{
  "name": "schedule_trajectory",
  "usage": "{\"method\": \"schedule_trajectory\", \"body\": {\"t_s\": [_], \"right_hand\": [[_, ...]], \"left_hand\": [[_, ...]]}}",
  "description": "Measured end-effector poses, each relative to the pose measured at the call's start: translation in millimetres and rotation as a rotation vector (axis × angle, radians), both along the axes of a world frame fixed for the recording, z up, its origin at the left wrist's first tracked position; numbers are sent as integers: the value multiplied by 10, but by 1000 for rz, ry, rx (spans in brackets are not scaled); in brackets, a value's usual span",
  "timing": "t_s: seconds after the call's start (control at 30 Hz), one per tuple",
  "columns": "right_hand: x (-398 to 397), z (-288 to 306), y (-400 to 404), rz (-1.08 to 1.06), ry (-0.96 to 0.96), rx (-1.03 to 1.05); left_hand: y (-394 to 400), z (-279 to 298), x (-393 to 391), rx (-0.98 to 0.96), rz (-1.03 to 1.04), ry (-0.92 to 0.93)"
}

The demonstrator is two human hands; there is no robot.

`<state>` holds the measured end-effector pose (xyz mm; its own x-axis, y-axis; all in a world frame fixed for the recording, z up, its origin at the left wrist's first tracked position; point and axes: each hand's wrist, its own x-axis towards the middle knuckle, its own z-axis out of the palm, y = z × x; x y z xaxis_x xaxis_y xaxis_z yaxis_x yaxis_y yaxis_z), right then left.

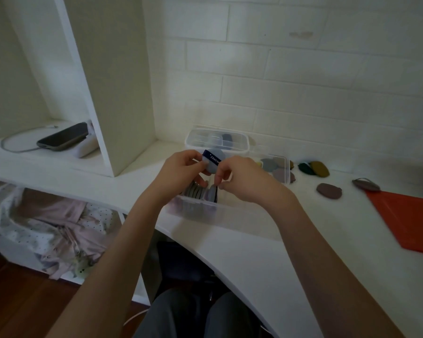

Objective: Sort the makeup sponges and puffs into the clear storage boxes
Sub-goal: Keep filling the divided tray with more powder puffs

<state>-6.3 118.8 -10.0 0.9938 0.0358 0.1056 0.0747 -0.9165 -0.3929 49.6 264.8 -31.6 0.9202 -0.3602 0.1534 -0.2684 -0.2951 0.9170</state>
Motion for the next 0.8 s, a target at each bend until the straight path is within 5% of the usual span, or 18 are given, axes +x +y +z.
{"method": "schedule_trajectory", "body": {"t_s": [0.27,0.8], "right_hand": [[80,-73,-103,-146,-258,393],[100,0,-275,-94,-247,600]], "left_hand": [[21,-11,4,58,-87,-31],[3,-32,-5,424,-392,-166]]}}
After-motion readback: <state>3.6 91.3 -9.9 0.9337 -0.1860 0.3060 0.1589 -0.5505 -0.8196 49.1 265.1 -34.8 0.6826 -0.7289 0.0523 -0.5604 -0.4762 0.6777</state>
